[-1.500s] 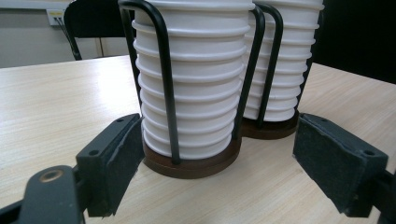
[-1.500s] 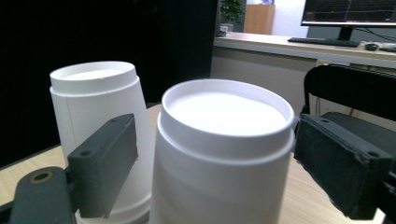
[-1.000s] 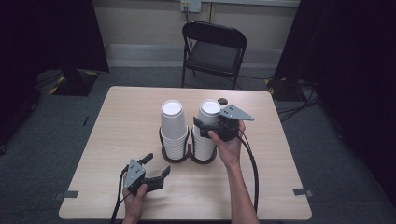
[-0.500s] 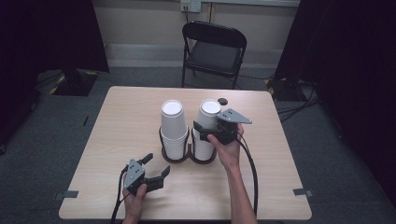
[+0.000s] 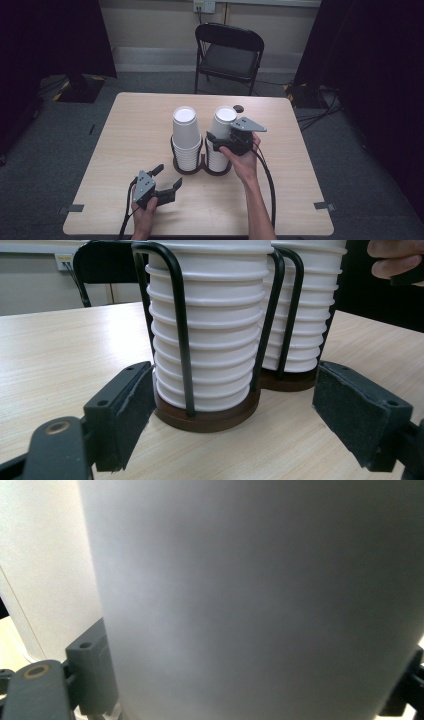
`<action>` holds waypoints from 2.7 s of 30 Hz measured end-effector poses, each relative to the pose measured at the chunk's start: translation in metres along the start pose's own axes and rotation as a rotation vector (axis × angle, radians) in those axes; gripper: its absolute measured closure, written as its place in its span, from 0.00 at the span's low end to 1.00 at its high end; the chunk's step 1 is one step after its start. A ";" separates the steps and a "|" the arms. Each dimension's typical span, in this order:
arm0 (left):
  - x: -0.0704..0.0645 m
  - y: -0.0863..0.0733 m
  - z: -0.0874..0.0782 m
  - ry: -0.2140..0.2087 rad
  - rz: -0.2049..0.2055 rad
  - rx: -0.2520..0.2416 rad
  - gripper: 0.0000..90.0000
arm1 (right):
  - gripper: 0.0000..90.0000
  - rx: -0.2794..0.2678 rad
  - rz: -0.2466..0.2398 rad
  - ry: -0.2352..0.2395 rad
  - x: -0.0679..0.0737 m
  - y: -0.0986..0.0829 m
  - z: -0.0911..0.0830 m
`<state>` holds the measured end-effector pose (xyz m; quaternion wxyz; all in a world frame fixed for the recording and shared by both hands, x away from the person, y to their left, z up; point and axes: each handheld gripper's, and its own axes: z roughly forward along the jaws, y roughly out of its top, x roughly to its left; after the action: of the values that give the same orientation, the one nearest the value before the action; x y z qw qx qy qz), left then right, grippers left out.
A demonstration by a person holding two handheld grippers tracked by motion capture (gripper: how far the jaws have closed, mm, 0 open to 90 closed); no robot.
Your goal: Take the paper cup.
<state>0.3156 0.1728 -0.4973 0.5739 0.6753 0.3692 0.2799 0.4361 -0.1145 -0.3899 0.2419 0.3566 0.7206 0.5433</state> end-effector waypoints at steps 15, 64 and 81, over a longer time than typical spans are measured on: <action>0.000 0.000 0.000 -0.022 0.006 0.002 0.19 | 0.15 -0.014 -0.004 0.002 0.001 0.002 -0.003; 0.001 0.001 0.002 -0.071 0.031 0.018 0.18 | 0.15 -0.129 0.032 0.058 -0.002 0.059 -0.033; 0.000 0.001 0.001 -0.063 0.028 0.013 0.18 | 0.15 -0.175 0.079 0.066 -0.005 0.074 -0.049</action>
<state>0.3170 0.1725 -0.4970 0.5769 0.6924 0.3433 0.2643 0.4220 -0.1364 -0.3052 0.2267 0.3442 0.6633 0.6247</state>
